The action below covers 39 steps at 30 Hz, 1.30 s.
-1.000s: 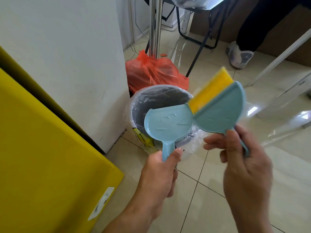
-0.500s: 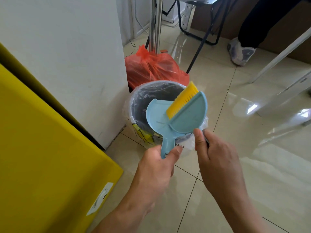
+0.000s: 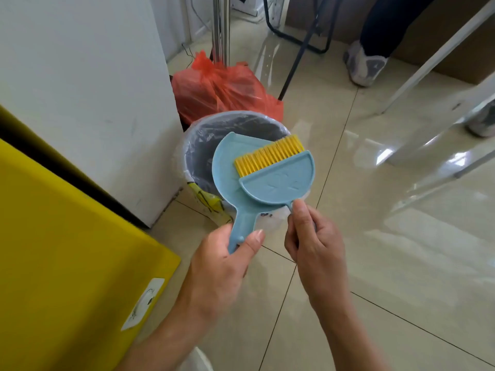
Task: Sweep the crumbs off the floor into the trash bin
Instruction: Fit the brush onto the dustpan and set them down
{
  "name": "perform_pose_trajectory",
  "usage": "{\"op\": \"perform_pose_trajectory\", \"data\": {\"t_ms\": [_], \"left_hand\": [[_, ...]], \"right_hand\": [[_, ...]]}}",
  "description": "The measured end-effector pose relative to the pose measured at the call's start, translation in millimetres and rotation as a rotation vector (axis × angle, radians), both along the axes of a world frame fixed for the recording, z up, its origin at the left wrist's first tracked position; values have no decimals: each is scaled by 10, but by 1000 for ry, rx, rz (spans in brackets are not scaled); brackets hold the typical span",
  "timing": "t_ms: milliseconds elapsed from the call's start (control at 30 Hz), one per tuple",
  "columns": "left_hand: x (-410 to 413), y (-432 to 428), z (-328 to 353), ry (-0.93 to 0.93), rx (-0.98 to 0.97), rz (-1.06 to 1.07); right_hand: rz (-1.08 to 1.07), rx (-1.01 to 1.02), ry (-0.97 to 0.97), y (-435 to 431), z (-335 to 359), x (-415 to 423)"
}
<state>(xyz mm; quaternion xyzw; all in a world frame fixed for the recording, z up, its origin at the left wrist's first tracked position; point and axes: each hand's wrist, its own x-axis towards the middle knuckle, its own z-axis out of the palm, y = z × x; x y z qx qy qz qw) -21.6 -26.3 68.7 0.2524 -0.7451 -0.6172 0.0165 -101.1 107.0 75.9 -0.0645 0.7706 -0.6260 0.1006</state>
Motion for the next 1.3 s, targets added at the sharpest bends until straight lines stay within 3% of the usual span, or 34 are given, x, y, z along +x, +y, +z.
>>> {"op": "perform_pose_trajectory", "data": {"t_ms": [133, 267, 400, 567, 667, 833, 967, 1133, 1300], "left_hand": [[468, 239, -180, -10, -90, -73], [1049, 484, -542, -146, -109, -51], [1457, 588, -999, -291, -60, -11], [1464, 308, -1346, -416, -154, 60], [1197, 107, -1490, -382, -349, 17], [833, -202, -1659, -436, -571, -71], [921, -398, -1816, -414, -657, -124], [973, -376, -1920, -333, -764, -133], [1065, -248, -1765, -180, -758, 69]], "right_hand": [[28, -53, -107, 211, -197, 375], [61, -22, -244, 428, -454, 860], [97, 105, -330, 406, -855, 1274], [154, 206, -429, 65, -1339, 1428], [136, 168, -504, -169, -1523, 1326], [196, 275, -455, -526, -1786, 1060], [333, 392, -475, -639, -1974, 986], [298, 412, -522, -633, -2028, 982], [283, 528, -517, -339, -1783, 1035]]}}
